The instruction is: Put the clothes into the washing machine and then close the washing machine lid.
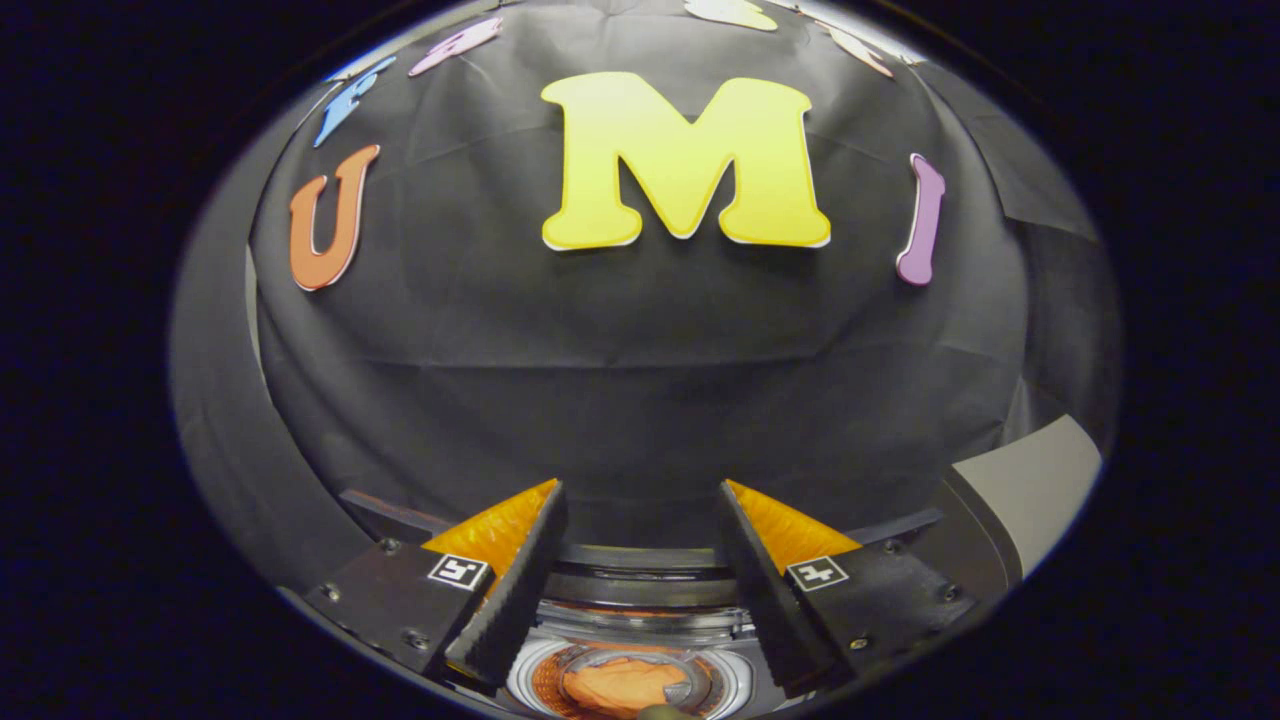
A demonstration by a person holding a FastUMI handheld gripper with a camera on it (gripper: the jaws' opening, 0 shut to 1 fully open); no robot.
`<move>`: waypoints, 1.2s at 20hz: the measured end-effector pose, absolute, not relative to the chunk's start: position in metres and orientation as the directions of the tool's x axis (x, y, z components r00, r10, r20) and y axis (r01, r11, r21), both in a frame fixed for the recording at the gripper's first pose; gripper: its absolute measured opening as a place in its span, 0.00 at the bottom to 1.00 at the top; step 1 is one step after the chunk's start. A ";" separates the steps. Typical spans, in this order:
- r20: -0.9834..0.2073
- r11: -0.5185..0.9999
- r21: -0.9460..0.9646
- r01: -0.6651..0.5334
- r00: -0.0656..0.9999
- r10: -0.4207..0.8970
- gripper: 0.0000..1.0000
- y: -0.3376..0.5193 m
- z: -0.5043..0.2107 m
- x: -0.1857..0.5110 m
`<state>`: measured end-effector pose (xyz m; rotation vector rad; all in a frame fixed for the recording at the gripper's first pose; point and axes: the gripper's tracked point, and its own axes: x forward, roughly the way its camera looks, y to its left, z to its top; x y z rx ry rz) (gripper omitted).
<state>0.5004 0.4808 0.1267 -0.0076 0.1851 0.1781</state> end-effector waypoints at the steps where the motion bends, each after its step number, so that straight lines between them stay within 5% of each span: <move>1: -0.180 0.984 0.008 -0.179 0.968 0.178 0.94 0.480 0.126 0.496; 24: -0.211 0.973 0.004 -0.230 0.951 0.226 0.94 0.473 0.081 0.413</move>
